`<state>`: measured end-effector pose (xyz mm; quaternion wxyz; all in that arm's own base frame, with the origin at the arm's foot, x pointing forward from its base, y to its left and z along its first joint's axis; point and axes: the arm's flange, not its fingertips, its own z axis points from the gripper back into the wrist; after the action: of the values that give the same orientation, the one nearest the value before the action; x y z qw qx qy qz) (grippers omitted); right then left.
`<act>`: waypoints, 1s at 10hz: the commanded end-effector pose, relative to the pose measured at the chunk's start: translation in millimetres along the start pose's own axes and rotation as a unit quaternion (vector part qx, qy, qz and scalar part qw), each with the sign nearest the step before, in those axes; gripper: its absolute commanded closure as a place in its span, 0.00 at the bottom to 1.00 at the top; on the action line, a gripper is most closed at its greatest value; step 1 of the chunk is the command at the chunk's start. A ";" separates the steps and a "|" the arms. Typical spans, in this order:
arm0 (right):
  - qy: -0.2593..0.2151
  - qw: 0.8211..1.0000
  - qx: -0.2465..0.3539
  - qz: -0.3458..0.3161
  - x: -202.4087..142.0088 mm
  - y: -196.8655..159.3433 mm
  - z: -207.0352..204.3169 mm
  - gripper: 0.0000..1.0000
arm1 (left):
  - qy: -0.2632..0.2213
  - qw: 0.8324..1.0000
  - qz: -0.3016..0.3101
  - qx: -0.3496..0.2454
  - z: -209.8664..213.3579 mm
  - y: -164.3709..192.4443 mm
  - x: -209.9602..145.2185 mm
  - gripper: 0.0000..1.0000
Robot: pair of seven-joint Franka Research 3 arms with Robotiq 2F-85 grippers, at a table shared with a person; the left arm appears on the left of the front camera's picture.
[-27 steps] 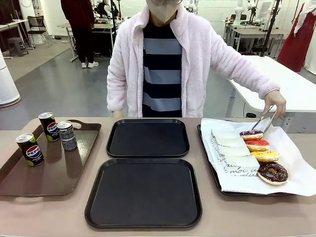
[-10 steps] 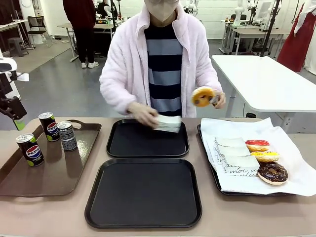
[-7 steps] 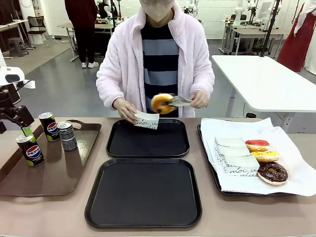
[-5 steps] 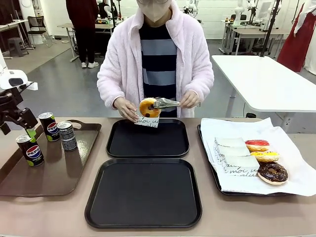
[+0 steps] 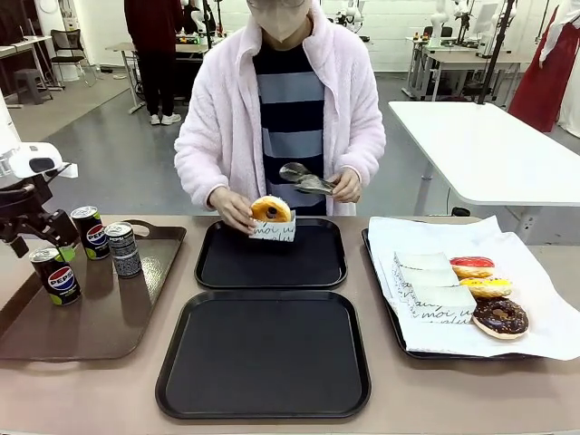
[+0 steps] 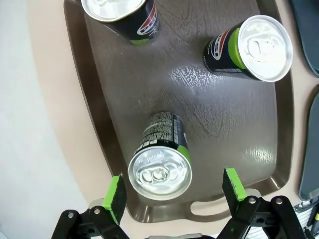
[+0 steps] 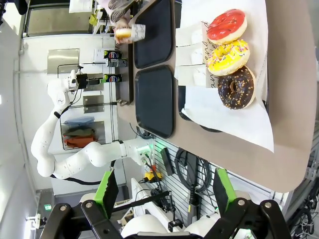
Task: Set up donuts and drinks on trays.
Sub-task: Pick up one Pepsi coke and place it on the Flat Tray.
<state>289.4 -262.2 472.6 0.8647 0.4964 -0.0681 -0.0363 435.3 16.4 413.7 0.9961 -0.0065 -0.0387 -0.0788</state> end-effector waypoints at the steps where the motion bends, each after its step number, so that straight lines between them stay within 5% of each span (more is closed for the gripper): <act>1: -0.003 1.000 0.009 0.006 0.3 0.1 0.3 0.00 | -0.004 1.000 0.017 0.000 -10.5 2.1 6.7 0.00; 7: -0.003 1.000 0.009 0.006 0.3 0.1 0.3 0.00 | -0.003 1.000 0.021 -0.004 -33.8 10.6 12.6 0.00; 8: -0.003 1.000 0.009 0.006 0.3 0.1 0.3 0.00 | -0.002 1.000 0.015 -0.011 -34.8 9.9 10.9 0.37; 9: -0.003 1.000 0.009 0.006 0.3 0.1 0.3 0.00 | -0.002 1.000 0.017 -0.009 -34.3 10.9 11.9 0.49; 10: -0.003 1.000 0.009 0.006 0.3 0.1 0.3 0.00 | -0.001 1.000 0.016 -0.010 -32.6 10.9 12.9 0.51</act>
<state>289.5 -262.1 472.6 0.8647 0.4964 -0.0680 -0.0362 448.7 23.7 381.2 0.9971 -0.0087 -0.0322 -0.0690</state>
